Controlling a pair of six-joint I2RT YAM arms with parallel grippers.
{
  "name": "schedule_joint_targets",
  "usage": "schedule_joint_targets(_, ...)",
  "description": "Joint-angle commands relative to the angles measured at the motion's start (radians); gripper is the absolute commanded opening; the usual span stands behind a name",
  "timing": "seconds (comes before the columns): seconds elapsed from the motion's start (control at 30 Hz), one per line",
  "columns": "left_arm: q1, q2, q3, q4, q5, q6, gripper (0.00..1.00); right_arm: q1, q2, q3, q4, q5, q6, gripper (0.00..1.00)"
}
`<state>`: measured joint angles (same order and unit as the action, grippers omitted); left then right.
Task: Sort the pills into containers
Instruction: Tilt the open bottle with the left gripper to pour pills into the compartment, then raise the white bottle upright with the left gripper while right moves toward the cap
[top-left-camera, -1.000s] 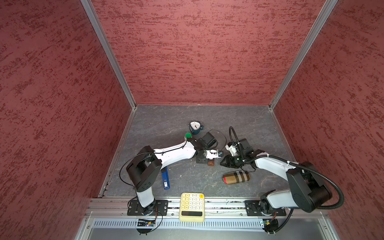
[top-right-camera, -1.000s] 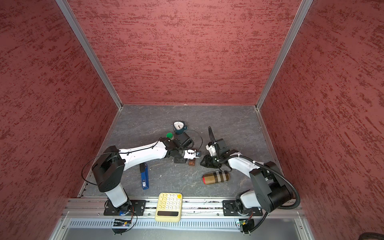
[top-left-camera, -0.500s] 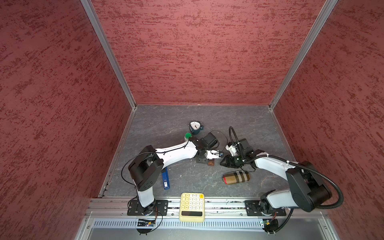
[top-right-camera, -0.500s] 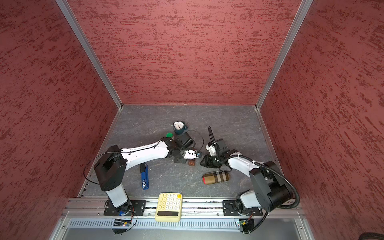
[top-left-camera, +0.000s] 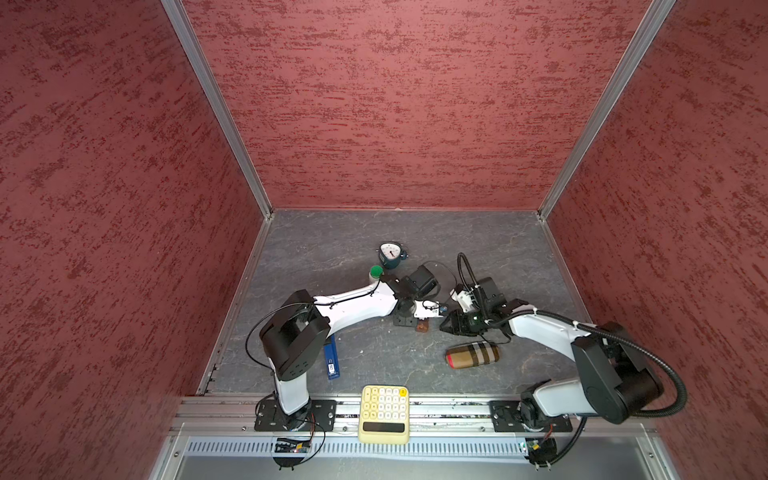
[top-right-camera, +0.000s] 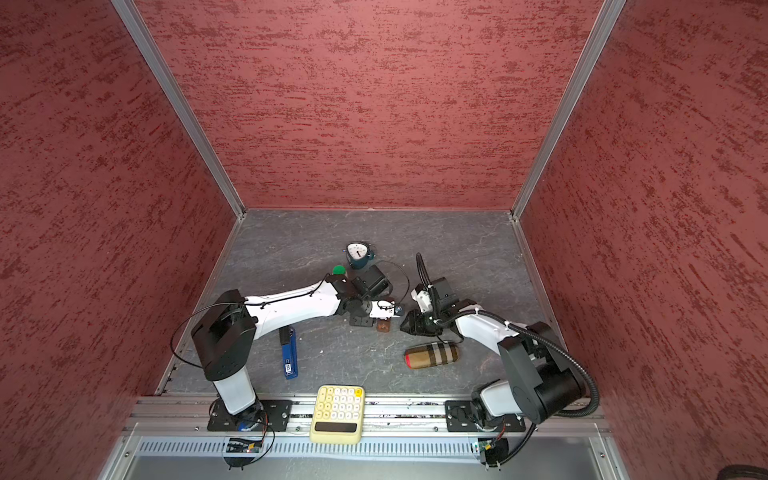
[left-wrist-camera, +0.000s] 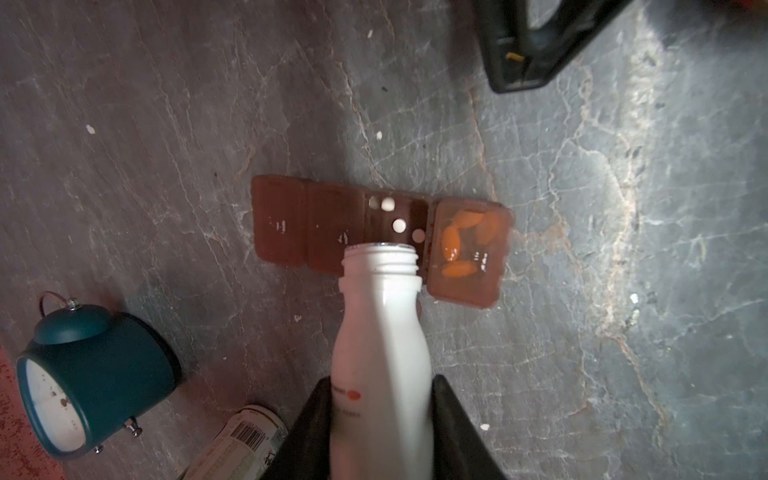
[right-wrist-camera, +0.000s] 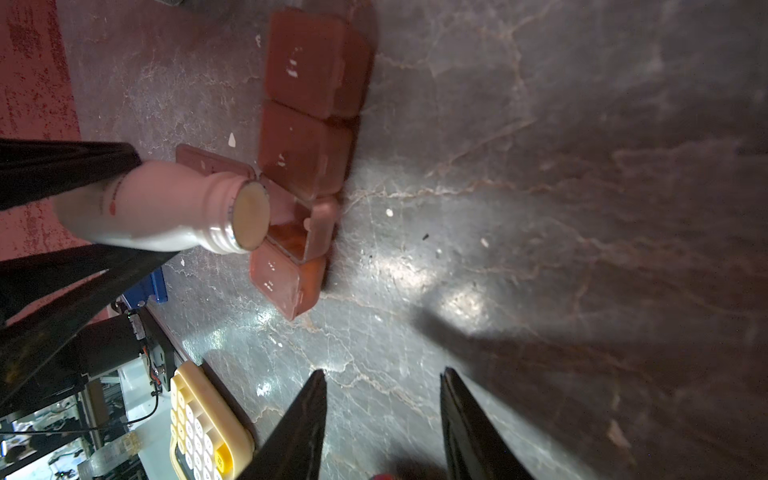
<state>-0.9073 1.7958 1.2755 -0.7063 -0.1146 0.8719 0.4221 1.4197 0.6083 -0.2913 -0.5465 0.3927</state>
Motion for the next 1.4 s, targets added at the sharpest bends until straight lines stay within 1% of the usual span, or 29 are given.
schedule_joint_targets(0.0,-0.001,-0.004,0.006,0.008,0.002,0.004,0.00,0.007,0.008,-0.010,0.029,-0.012,-0.010,0.46)
schedule_joint_targets(0.57,0.011,-0.082,-0.063,0.062,0.022,-0.014,0.00,0.008,-0.002,0.007,0.008,-0.009,-0.002,0.46)
schedule_joint_targets(0.83,0.021,-0.136,-0.104,0.108,0.056,-0.031,0.00,0.007,-0.029,0.018,-0.006,-0.009,0.011,0.47)
schedule_joint_targets(1.13,0.039,-0.205,-0.175,0.195,0.095,-0.057,0.00,0.007,-0.084,0.049,-0.047,-0.007,0.031,0.47)
schedule_joint_targets(1.37,0.056,-0.304,-0.276,0.328,0.129,-0.098,0.00,0.007,-0.149,0.092,-0.096,0.018,0.060,0.48)
